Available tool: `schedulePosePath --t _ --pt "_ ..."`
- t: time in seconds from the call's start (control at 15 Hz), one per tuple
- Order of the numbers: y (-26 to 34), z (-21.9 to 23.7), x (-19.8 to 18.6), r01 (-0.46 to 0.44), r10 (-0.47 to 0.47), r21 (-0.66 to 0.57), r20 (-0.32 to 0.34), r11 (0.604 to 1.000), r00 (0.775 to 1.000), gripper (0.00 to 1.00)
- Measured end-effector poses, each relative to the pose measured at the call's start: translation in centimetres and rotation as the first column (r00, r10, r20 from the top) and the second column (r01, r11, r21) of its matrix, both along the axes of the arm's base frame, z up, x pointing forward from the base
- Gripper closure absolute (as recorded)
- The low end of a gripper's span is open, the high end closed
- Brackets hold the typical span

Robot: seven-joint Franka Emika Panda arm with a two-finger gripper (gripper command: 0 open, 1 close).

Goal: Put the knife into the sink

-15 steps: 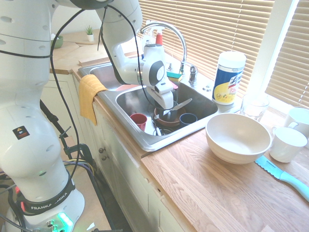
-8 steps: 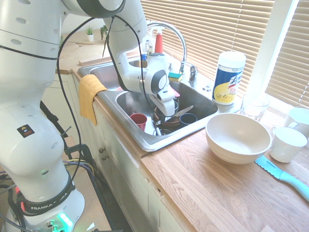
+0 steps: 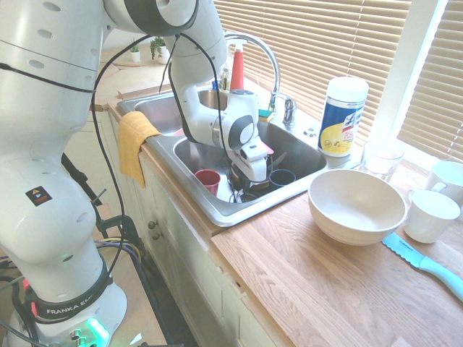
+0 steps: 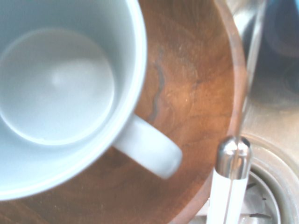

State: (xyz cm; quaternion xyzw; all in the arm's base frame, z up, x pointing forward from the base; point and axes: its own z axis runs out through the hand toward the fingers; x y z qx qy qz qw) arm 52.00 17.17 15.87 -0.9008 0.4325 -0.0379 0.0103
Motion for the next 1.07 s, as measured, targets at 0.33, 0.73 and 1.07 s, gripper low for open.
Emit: schedulePosePath --t 0.33,0.73,1.07 --pt "-0.3 0.0 0.1 -0.034 0.034 0.015 -0.011 0.999 0.999 0.0" --pt "-0.5 0.6 0.3 -0.044 0.044 0.016 0.001 0.999 0.999 0.0" --pt "-0.7 9.4 0.4 -0.085 0.085 0.02 0.029 0.996 0.996 0.0"
